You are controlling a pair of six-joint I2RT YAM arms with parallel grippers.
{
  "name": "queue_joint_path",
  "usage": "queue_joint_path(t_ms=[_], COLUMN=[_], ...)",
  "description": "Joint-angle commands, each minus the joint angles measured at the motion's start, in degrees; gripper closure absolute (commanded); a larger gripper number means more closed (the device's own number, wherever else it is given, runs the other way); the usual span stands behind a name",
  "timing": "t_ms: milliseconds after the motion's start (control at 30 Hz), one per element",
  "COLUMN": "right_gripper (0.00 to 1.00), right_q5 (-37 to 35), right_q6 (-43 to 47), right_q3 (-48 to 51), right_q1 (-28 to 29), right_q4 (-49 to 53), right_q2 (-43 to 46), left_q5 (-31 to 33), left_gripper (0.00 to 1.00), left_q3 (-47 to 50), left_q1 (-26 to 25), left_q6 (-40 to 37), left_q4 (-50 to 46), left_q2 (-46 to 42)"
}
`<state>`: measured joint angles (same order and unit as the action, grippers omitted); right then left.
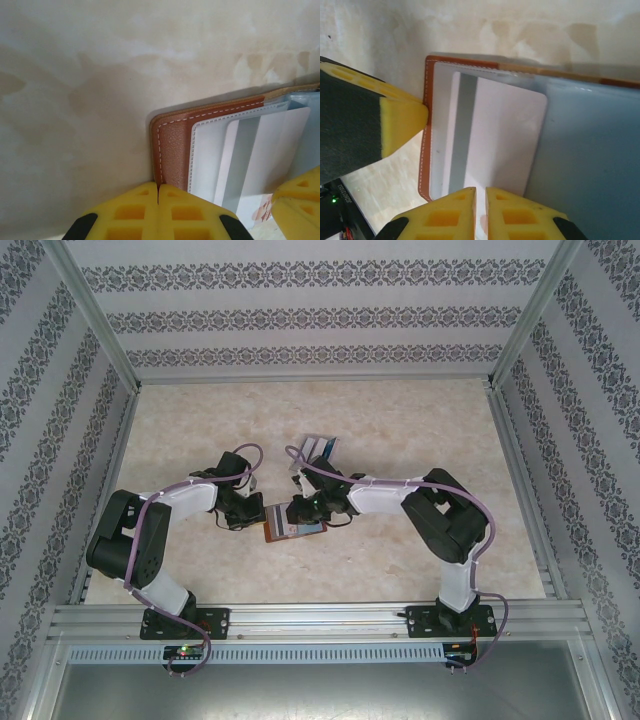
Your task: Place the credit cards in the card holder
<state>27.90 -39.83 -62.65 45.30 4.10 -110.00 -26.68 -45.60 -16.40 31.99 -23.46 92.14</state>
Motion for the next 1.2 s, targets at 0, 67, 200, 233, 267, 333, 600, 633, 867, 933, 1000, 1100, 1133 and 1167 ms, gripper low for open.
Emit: queue_joint_path(t_ms=[0,67,200,233,267,333,600,633,867,933,1000,1100,1133,1167], right_gripper=[0.85,0.84,0.73,0.72,0.71,0.69,0.64,0.64,0.76,0.78,0.8,0.82,0.82,0.82], right_q5=[1.21,0.06,-4.66,-5.21,-5.64,-6.49,-7.43,-7.21,-6.19,-6.14,-5.87,-5.6,-5.57,-5.34], right_q6=[0.9,1.46,3.54,3.9,4.18,4.82,4.5,4.5,4.84,5.03,5.2,5.37,5.35,5.3], right_q3=[-1.85,-1.77,-1.68,-1.68,-1.77,-1.78,-1.85,-2.03,-4.03,-4.71,-5.4,-6.28,-6.58,-6.92], right_q1=[0.76,0.67,0.45,0.41,0.32,0.32,0.8,0.89,1.99,2.12,2.25,2.6,2.73,2.77], right_q4=[0.29,1.13,5.74,6.55,7.31,8.4,8.96,8.86,8.4,8.67,8.93,8.92,8.93,8.87], right_q2=[-1.3,-0.09,3.63,4.05,4.32,4.44,2.24,1.87,-0.08,-0.69,-1.25,-2.0,-2.38,-2.69], left_q5=[1.65,1.55,1.68,1.74,1.79,1.8,1.39,1.44,1.19,1.12,1.01,0.93,0.86,0.88], left_gripper=[1.0,1.0,1.0,1.0,1.0,1.0,1.0,1.0,1.0,1.0,1.0,1.0,1.0,1.0], left_q3=[2.02,2.03,2.26,2.28,2.28,2.3,2.97,2.97,2.99,3.02,3.03,3.05,3.08,3.03], left_q1=[0.01,0.0,-0.01,-0.01,0.02,-0.03,0.02,0.0,0.01,-0.01,0.05,0.0,0.02,0.05], left_q6=[0.53,0.47,0.36,0.36,0.35,0.36,0.53,0.53,0.62,0.69,0.71,0.8,0.84,0.87], left_q4=[3.25,3.25,3.16,3.18,3.2,3.31,3.97,3.95,3.86,4.02,4.04,4.2,4.29,4.35], left_q2=[1.73,1.8,1.47,1.38,1.29,1.2,1.2,1.2,1.12,1.13,1.14,1.1,1.15,1.13])
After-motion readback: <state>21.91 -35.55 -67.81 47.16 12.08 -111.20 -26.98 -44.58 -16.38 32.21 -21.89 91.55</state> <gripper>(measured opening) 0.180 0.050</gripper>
